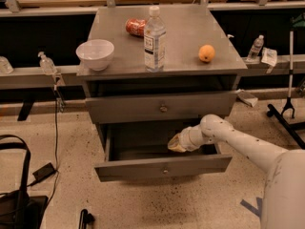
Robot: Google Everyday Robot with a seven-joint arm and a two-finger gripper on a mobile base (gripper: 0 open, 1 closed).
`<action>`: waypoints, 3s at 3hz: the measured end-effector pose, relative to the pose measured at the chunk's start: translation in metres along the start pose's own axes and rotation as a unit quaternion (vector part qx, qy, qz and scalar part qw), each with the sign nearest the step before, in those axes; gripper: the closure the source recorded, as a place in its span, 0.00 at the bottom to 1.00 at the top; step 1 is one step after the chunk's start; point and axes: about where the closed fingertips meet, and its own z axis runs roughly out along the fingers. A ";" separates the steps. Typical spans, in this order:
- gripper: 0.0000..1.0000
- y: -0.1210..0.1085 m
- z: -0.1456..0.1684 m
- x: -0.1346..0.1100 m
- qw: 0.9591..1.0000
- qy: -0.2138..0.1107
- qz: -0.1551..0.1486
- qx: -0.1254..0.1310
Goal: Open middle drawer
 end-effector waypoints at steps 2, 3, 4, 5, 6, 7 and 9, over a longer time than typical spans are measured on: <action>1.00 0.039 0.010 0.014 0.999 -0.003 0.006 -0.053; 1.00 0.039 0.010 0.014 0.999 -0.003 0.006 -0.053; 1.00 0.030 0.001 0.009 0.999 -0.008 0.000 -0.049; 1.00 0.024 -0.002 0.011 0.999 -0.010 0.004 -0.045; 1.00 0.029 0.005 0.014 0.998 -0.008 0.007 -0.056; 1.00 0.033 0.003 0.017 0.998 -0.007 0.009 -0.058; 1.00 0.067 -0.012 0.037 0.997 0.001 0.027 -0.070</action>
Offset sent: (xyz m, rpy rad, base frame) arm -0.0713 -0.0131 -0.0349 0.0186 0.1582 0.0862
